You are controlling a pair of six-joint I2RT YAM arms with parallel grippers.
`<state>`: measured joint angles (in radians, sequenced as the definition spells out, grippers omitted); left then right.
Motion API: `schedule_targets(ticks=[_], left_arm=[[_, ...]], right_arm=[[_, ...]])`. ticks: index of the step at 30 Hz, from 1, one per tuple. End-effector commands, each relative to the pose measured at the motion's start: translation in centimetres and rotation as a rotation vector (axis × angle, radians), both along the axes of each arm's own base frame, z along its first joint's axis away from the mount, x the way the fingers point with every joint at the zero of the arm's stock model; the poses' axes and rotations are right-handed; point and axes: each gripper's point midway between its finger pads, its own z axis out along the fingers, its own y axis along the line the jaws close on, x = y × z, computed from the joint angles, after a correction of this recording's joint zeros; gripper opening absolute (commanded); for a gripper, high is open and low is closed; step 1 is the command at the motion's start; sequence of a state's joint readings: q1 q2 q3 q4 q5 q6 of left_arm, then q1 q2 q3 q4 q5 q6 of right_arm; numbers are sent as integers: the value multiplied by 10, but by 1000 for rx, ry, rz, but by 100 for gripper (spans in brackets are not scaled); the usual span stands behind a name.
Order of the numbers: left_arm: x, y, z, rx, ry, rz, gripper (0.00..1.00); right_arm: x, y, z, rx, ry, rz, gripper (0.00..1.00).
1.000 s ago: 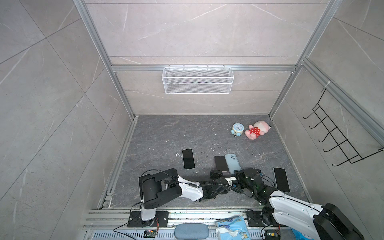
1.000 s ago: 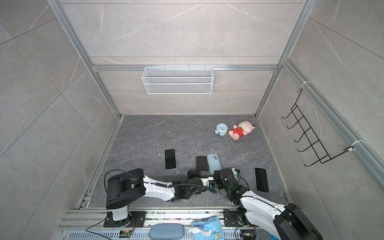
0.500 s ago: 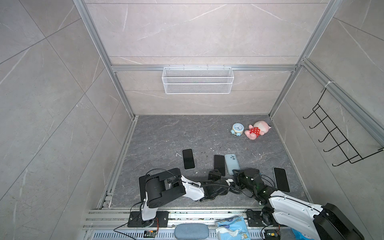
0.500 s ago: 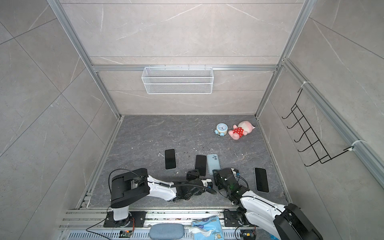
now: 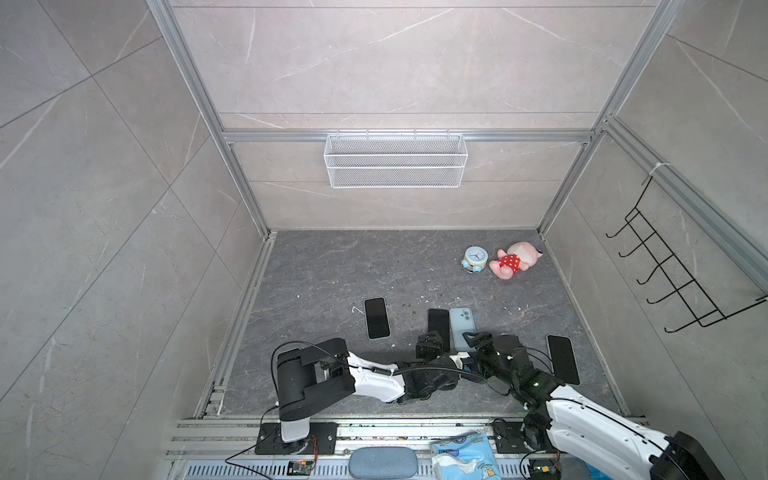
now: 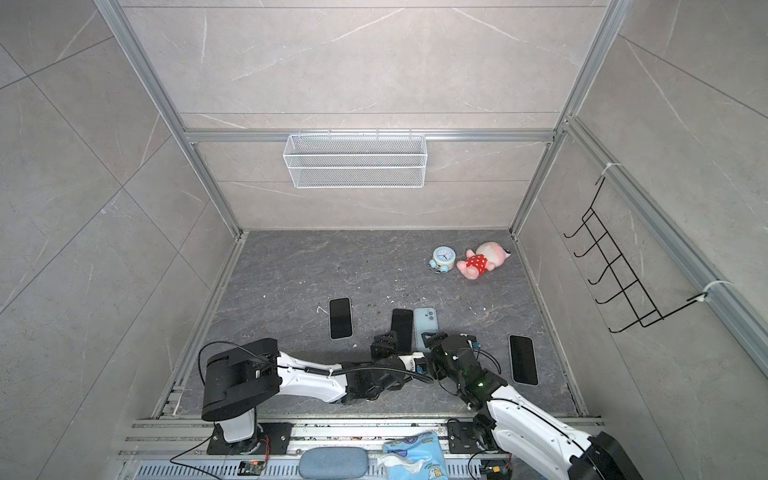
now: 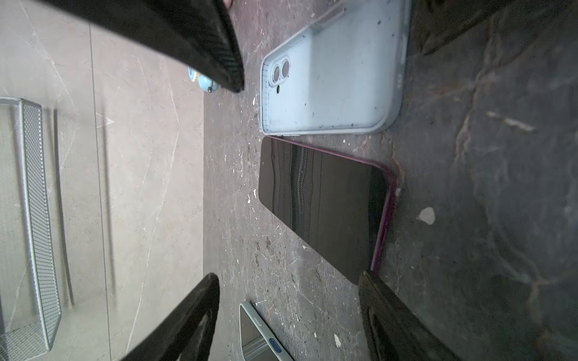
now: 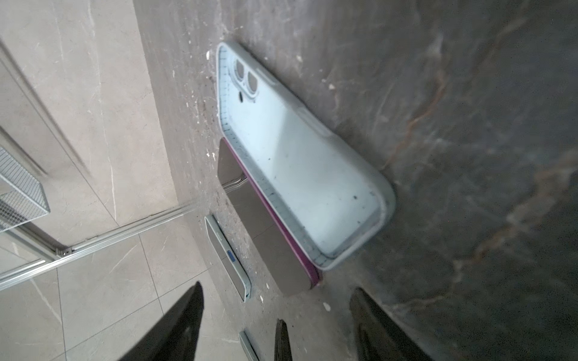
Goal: Take the phone out of the phone case
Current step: 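Lay the purple phone and pale-blue case flat on the table, opening both grippers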
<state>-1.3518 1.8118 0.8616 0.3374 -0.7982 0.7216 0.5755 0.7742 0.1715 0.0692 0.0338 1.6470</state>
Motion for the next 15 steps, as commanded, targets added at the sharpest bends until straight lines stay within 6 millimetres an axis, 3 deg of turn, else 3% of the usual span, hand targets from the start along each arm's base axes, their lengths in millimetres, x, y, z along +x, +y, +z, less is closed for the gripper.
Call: schedule_targets(ticks=[1, 6, 14, 15], left_arm=[[-10, -5, 33, -122, -14, 27, 73], [-14, 7, 61, -288, 34, 104, 73], [-22, 43, 126, -638, 209, 246, 75], [-24, 48, 136, -689, 229, 256, 79]], right_arm=[[-12, -13, 2, -110, 18, 32, 77], [-21, -34, 37, -293, -66, 90, 85], [-24, -71, 95, -699, -154, 196, 97], [-23, -75, 100, -739, -152, 207, 98]])
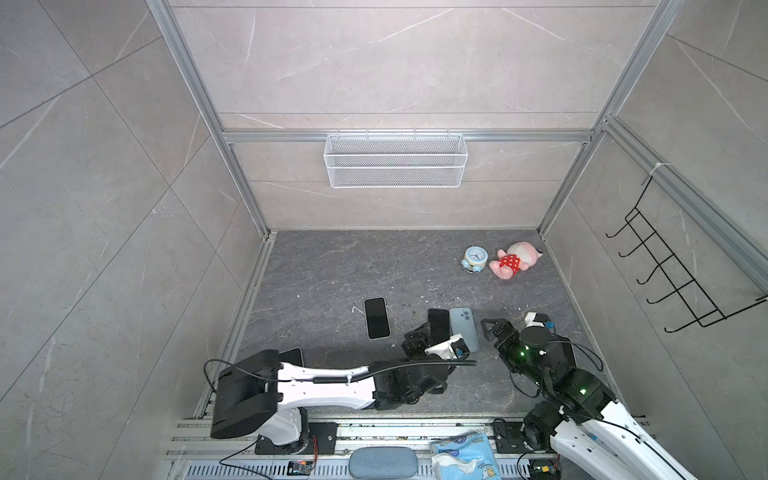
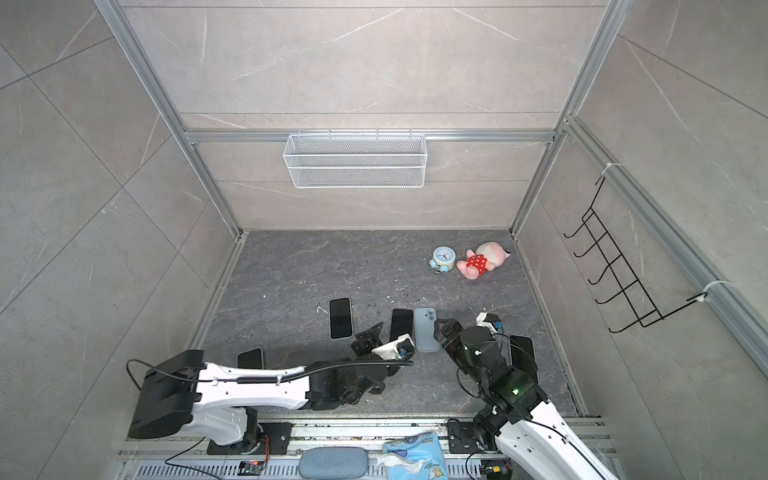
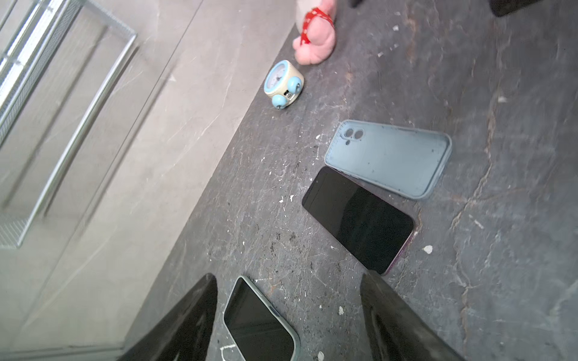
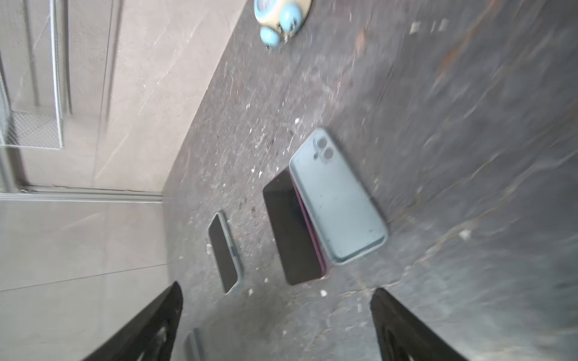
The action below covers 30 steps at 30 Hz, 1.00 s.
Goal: Take the phone out of the phone case
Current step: 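Lay the purple phone and pale-blue case flat on the table, opening both grippers, then withdraw the left arm while the right arm moves toward the black phone near the wall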
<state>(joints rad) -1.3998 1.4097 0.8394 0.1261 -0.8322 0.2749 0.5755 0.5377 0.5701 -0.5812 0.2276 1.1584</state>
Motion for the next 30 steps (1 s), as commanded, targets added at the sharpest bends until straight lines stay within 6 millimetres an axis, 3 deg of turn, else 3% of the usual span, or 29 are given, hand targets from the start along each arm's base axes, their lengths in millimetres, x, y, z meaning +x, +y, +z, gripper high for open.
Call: schedule_targets(ticks=[1, 7, 14, 22, 26, 30], left_arm=[[-3, 23, 29, -216, 110, 92, 85], [-6, 75, 79, -458, 200, 184, 99], [-26, 112, 108, -572, 388, 196, 100], [-39, 113, 103, -566, 528, 209, 100], [-40, 107, 103, -585, 540, 190, 100], [-44, 95, 100, -588, 574, 165, 100]], right_arm=[[-10, -32, -2, -327, 50, 43, 100], [-7, -62, 28, -582, 108, -3, 100], [-2, -82, 60, -825, 170, 5, 100], [1, -103, 73, -937, 227, -30, 100], [9, -108, 60, -941, 289, -22, 100], [21, -125, 32, -907, 392, -28, 100]])
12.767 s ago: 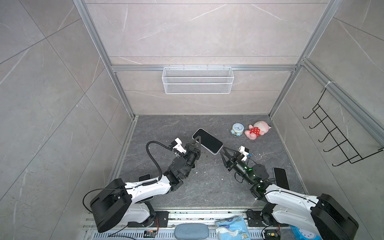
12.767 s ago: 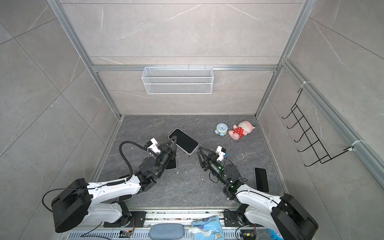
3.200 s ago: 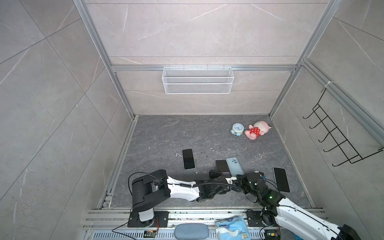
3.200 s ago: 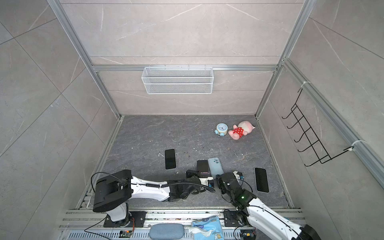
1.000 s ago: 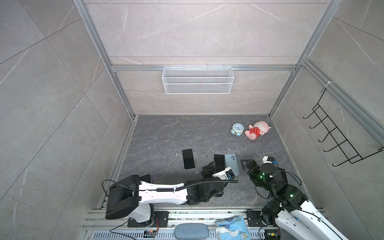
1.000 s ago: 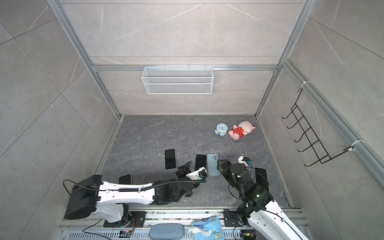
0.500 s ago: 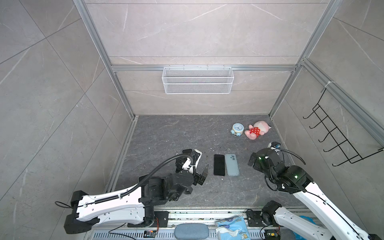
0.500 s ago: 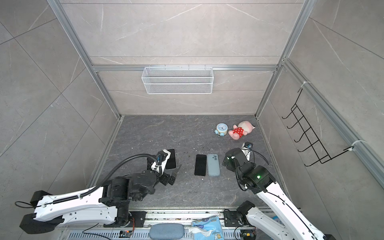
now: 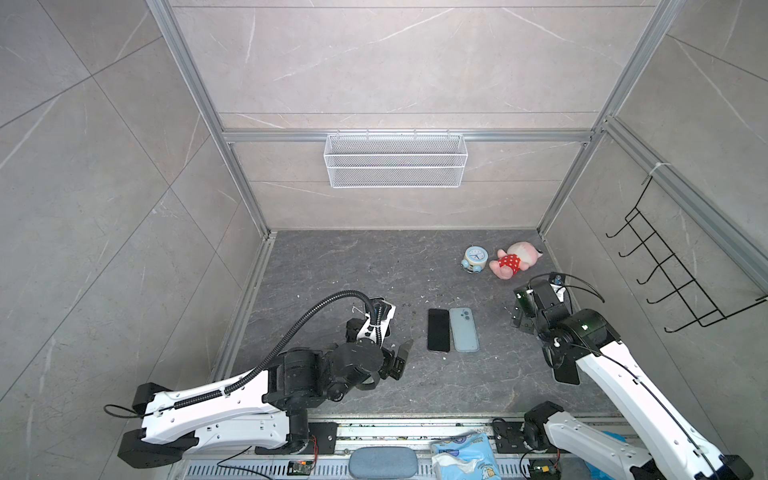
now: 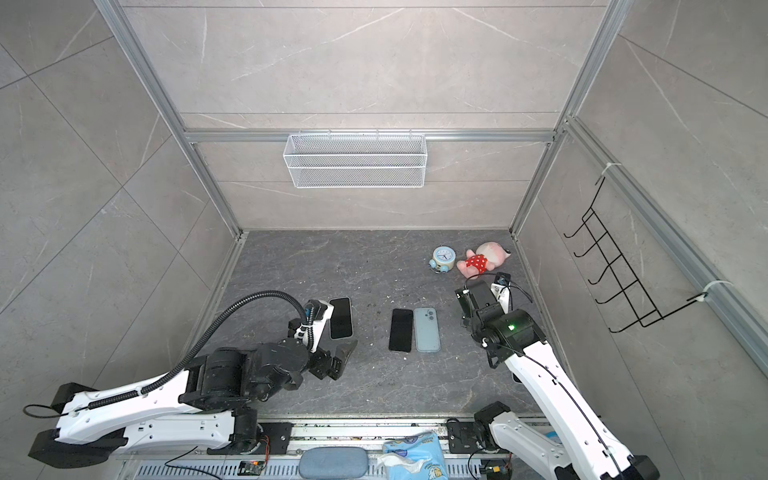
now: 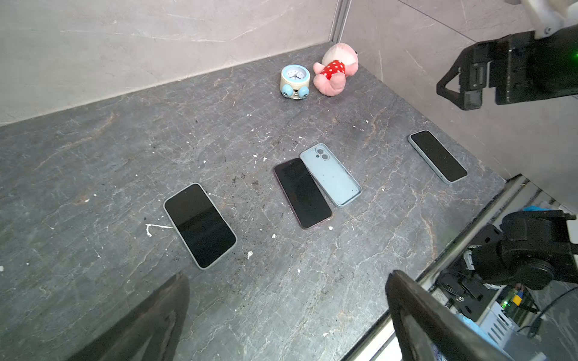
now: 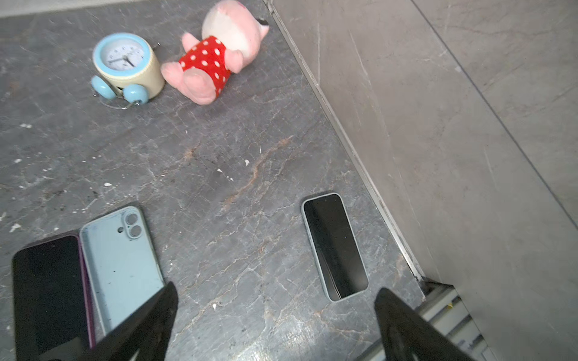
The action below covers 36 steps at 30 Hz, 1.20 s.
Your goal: Take the phone out of the phone case
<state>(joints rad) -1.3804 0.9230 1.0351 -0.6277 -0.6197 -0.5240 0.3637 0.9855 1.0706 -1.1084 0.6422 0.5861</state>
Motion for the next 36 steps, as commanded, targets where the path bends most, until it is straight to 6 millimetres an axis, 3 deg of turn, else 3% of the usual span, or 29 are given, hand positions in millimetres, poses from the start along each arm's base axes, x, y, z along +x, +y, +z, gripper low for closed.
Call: schedule_targets(ticks=[1, 4, 9, 18, 25, 36], left_arm=[[-5, -13, 6, -59, 42, -30, 100], [-10, -30, 0, -95, 87, -61, 100], [-9, -47, -19, -62, 156, -36, 100], [-5, -57, -36, -34, 191, -2, 100], [-4, -52, -36, -42, 197, 19, 100], [-2, -55, -43, -25, 196, 17, 100]], right_arm=[[7, -16, -28, 23, 96, -20, 100], [15, -37, -60, 158, 150, -101, 100], [25, -58, -84, 267, 159, -228, 100], [1, -108, -132, 283, 187, -493, 100], [-10, -122, -170, 381, 223, -587, 100], [-20, -133, -193, 498, 228, -643, 100]])
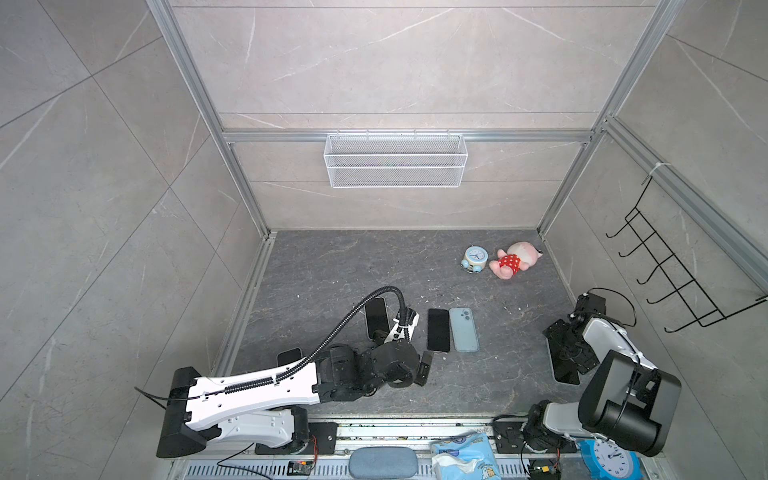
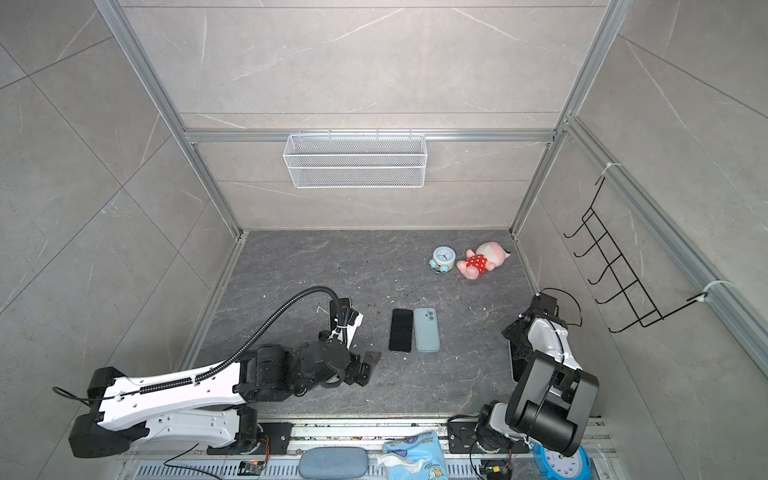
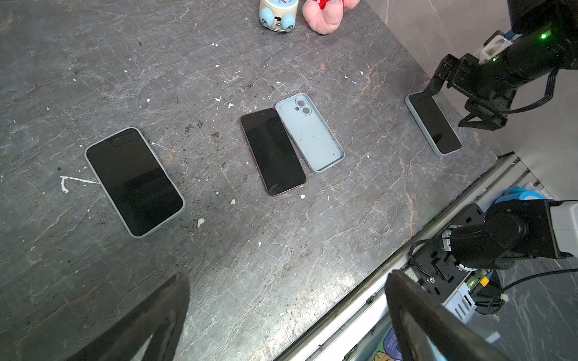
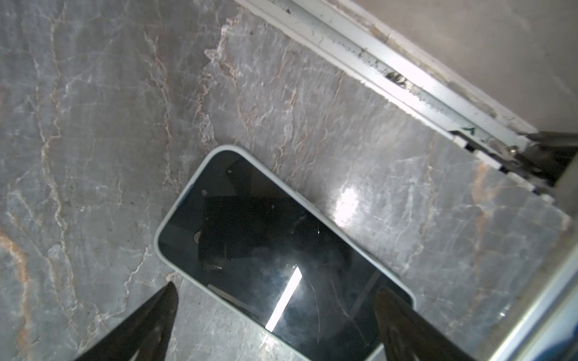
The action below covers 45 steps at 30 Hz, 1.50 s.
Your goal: Take the phone out of the phone case
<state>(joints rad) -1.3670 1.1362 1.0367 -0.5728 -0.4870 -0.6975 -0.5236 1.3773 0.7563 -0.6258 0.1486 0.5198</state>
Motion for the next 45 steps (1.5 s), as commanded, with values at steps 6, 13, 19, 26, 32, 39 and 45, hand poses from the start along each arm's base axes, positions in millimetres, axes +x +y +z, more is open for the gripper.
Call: schedule_targets(ticks=[6, 13, 19, 26, 32, 39, 45], left_arm=[[5, -2, 15, -59, -20, 25, 100], [5, 0, 18, -85, -26, 27, 100], [4, 0, 14, -85, -21, 23, 100], [4, -3, 11, -70, -19, 16, 100], [5, -6, 10, -65, -20, 13, 100], [5, -4, 12, -68, -24, 14, 100], [5, -1, 10, -69, -27, 18, 100]], right_arm=[[-9, -3, -23, 100, 12, -58, 100], [-13, -5, -28, 145, -6, -86, 100], [-14, 0, -35, 196, -5, -99, 97], [-11, 4, -38, 227, -12, -85, 99], [-7, 7, -36, 240, -31, -67, 100], [2, 17, -33, 288, -101, -47, 98], [4, 22, -31, 311, -120, -49, 98]])
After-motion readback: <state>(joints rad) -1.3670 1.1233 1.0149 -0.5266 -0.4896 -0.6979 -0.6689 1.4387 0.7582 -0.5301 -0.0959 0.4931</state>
